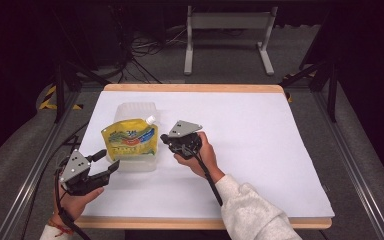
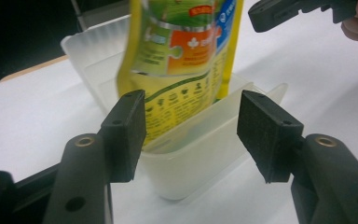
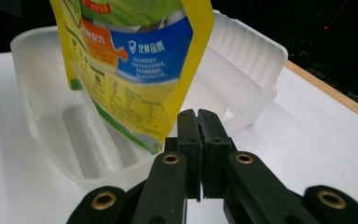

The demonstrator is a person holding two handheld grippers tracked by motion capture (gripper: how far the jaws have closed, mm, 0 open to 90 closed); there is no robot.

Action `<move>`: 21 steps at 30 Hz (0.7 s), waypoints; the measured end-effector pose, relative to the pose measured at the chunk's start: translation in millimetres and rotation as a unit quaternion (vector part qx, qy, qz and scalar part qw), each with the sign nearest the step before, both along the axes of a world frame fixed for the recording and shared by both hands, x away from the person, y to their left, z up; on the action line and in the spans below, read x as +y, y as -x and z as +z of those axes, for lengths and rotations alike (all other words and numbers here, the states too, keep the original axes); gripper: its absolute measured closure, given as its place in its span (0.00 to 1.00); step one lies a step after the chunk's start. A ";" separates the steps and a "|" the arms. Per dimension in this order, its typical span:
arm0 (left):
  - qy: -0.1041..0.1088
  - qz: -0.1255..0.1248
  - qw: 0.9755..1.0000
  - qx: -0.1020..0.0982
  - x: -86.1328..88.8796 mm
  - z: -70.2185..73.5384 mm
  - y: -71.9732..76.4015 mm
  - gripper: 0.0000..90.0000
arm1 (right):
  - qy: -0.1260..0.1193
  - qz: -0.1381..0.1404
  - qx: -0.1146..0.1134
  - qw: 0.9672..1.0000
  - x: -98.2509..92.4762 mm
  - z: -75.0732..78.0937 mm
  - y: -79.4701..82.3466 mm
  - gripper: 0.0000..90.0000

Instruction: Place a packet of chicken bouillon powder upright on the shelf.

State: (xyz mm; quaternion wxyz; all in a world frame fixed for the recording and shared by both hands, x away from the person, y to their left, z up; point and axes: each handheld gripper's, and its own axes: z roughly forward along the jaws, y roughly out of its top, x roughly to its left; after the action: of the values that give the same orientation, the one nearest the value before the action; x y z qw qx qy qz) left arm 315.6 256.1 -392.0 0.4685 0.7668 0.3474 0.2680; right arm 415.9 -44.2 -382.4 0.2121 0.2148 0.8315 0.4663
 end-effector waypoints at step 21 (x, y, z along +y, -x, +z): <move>-0.020 -0.030 0.999 0.005 -35.2 -7.9 3.8 0.37 | 0.087 -0.001 -0.017 0.996 -42.6 5.6 10.5 0.87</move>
State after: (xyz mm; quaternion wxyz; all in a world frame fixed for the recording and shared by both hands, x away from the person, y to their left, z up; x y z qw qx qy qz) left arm 311.8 220.9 -399.9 0.4595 0.7873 0.3209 0.2568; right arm 405.4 -86.8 -376.7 0.2450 0.1880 0.8650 0.3955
